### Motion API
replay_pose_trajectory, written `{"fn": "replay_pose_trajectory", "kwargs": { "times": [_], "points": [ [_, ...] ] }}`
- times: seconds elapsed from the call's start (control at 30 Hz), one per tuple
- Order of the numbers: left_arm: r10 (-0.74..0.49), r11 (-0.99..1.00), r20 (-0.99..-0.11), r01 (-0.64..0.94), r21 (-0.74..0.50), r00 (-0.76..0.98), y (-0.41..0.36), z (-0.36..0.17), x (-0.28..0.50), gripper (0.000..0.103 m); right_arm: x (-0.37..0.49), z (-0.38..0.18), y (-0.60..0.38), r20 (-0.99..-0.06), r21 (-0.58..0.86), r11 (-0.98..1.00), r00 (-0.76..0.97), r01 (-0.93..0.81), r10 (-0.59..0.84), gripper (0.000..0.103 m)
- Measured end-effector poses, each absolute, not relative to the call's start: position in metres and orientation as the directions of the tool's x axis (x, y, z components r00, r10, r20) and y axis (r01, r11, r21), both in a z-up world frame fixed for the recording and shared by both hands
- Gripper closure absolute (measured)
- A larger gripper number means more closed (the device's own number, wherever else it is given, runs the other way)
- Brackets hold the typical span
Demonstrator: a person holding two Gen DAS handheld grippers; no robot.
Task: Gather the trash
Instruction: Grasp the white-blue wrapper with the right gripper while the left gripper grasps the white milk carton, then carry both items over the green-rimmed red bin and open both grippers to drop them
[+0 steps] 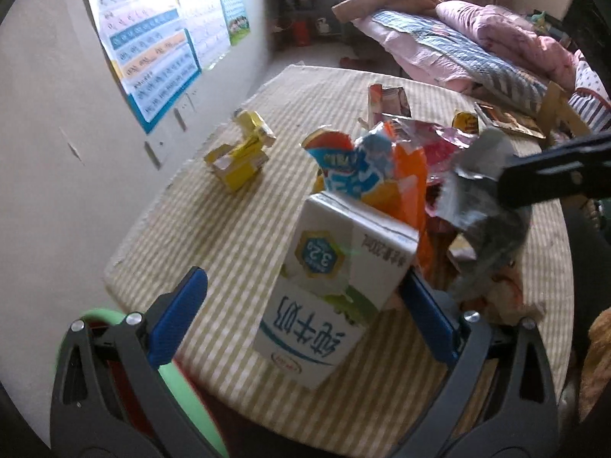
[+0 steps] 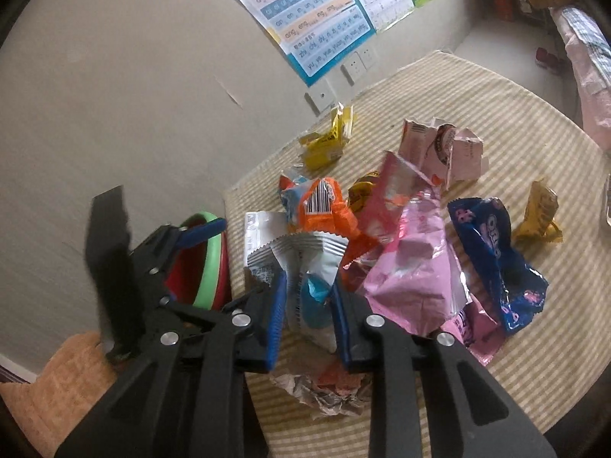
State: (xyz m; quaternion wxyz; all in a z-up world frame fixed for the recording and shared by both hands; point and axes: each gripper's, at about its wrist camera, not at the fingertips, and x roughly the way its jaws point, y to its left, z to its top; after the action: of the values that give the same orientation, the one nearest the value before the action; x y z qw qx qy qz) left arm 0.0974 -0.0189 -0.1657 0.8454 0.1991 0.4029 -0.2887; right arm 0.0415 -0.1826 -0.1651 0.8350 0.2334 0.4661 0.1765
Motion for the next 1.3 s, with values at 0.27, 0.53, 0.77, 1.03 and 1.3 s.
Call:
{"fn": "replay_pose_trajectory", "kwargs": {
  "times": [0.27,0.53,0.77,1.03,1.3],
  "points": [
    [-0.367,0.787,-0.822,0.617,-0.025,0.435,-0.012,-0.171,0.104,0.038,0.035,-0.163,-0.191,-0.677,0.587,0.807,0.511,-0.060,0.530,0.080],
    [-0.395,0.863,-0.789,0.484,-0.145,0.470,0.015,-0.151,0.101,0.042,0.033,-0.146,-0.187,-0.659,0.574,0.815,0.545,-0.080,0.518,0.080],
    [-0.340,0.929,-0.722,0.333,-0.159,0.602,0.050,-0.123,0.073,0.043,0.026,-0.126,-0.179,-0.649,0.524,0.844,0.591,-0.109,0.479,0.080],
    [-0.248,0.968,-0.704,0.208,-0.144,0.666,0.090,-0.111,0.045,0.043,0.029,-0.114,-0.152,-0.647,0.489,0.855,0.587,-0.170,0.487,0.080],
    [-0.170,0.984,-0.725,0.077,-0.160,0.668,0.131,-0.118,0.040,0.043,0.040,-0.107,-0.100,-0.645,0.466,0.843,0.549,-0.270,0.532,0.080]
  ]
}}
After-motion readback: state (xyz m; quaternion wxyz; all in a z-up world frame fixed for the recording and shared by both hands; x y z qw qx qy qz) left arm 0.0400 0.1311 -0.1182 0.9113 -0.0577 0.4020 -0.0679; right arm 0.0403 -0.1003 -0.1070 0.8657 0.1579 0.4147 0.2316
